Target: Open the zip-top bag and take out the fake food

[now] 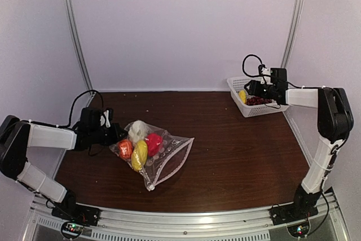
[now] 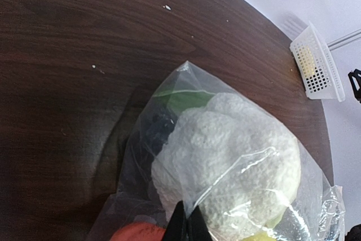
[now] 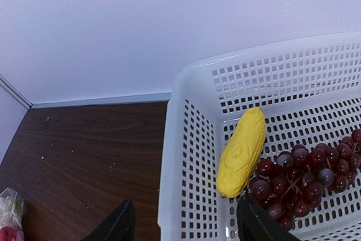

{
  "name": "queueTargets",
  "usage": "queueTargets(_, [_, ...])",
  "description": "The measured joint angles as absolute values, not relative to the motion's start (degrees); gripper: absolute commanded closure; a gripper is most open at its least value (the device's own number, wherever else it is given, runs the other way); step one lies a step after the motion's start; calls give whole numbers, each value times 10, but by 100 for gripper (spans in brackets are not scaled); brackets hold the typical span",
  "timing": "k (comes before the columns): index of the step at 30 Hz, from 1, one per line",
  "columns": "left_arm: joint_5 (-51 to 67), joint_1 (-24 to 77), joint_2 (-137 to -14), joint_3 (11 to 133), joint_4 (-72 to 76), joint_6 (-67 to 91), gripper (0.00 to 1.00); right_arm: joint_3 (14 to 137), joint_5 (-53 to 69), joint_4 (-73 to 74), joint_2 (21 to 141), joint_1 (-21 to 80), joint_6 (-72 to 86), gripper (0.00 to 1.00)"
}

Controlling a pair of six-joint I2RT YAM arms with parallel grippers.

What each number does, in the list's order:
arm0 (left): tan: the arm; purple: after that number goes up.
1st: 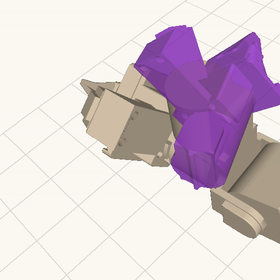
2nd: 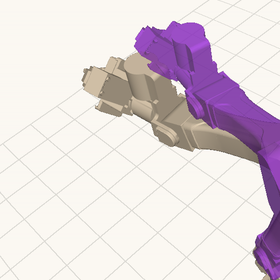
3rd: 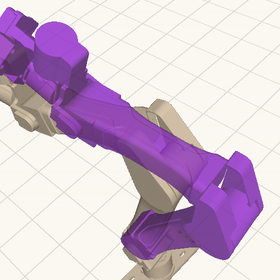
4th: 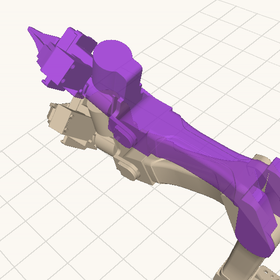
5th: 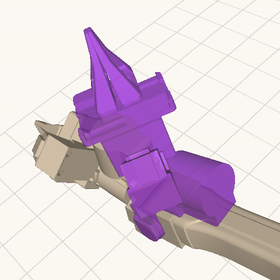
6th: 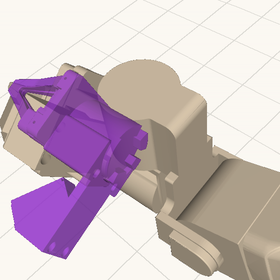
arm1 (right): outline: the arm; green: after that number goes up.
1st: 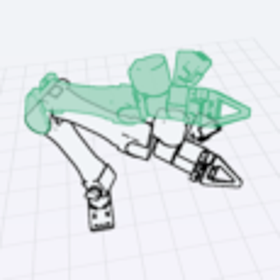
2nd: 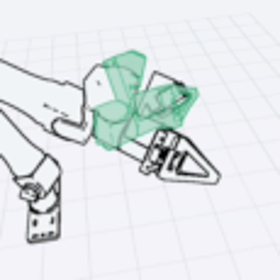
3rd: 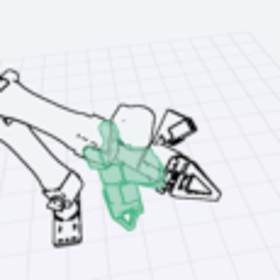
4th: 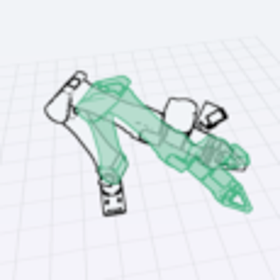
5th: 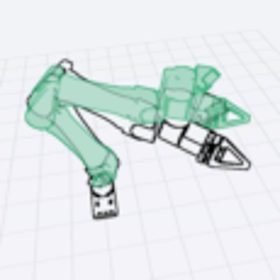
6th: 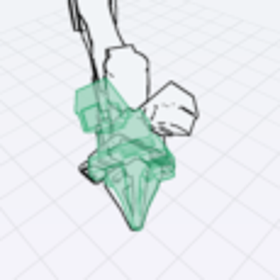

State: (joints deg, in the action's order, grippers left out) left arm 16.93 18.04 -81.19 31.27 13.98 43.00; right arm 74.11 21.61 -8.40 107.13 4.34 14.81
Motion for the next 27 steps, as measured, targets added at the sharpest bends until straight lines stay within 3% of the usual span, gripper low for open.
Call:
queueTargets(6, [169, 180, -805, 311, 138, 430, 100, 618, 237, -125, 963, 101, 140, 40])
queueTargets(15, [170, 180, -799, 306, 136, 430, 100, 433, 243, -185, 856, 297, 102, 42])
queueTargets(27, [174, 180, -787, 299, 135, 430, 100, 390, 229, -209, 813, 454, 81, 47])
